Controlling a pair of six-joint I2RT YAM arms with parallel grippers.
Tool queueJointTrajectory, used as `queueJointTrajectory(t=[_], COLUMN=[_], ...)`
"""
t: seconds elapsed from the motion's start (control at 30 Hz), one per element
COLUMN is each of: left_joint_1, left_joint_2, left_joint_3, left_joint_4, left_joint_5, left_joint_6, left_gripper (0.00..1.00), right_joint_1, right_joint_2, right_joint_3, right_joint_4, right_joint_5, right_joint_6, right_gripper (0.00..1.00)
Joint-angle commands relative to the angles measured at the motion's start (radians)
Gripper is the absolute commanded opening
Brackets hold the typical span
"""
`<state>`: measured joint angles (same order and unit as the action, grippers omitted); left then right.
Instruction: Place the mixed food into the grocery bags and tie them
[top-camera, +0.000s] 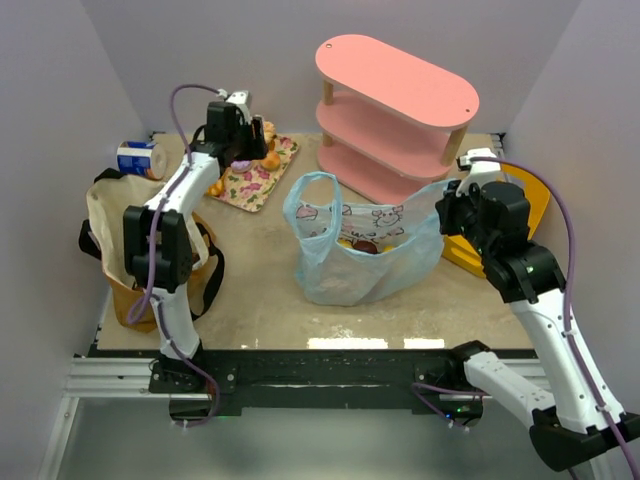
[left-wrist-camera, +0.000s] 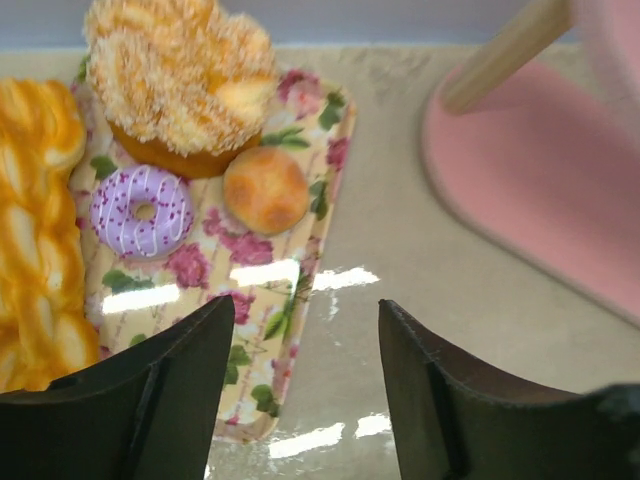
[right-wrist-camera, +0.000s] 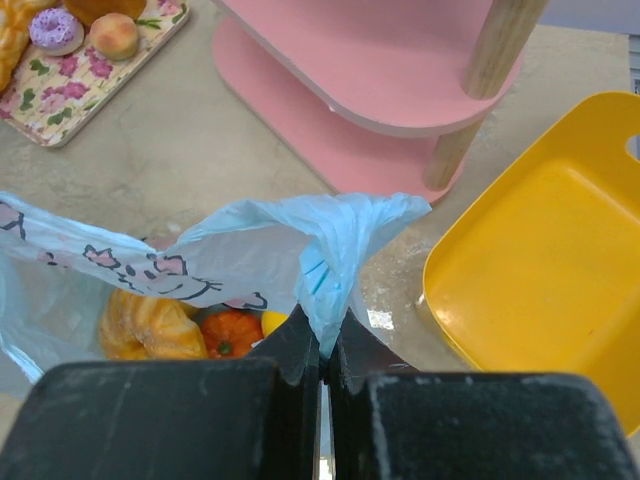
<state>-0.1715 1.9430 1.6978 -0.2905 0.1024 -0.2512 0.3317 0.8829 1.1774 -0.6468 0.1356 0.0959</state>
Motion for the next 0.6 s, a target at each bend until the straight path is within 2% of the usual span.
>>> queueJointTrajectory(t=[0.0, 0.33, 0.57], left_joint_1=[-0.008, -0.01, -0.01], left_joint_2=[0.06, 0.23, 0.384], left_joint_3=[0.086, 0.088, 0.207], left_joint_4=[0.037, 0.178, 0.169], left_joint_5=[-0.09, -0.012, 0.0], left_joint_6=[0.015, -0.045, -0.108], left_gripper=[0.59, 0.6, 0.62], right_joint_1=[-0.003, -0.003, -0.005], right_joint_2=[0.007, 0.042, 0.056], right_joint_3=[-0.005, -0.004, 0.021], right_joint_4=[0.055, 0.056, 0.038], right_joint_5=[-0.031, -0.053, -0.068], right_joint_6=[-0.013, -0.007, -0.001], right_gripper=[0.0, 0.0, 0.0])
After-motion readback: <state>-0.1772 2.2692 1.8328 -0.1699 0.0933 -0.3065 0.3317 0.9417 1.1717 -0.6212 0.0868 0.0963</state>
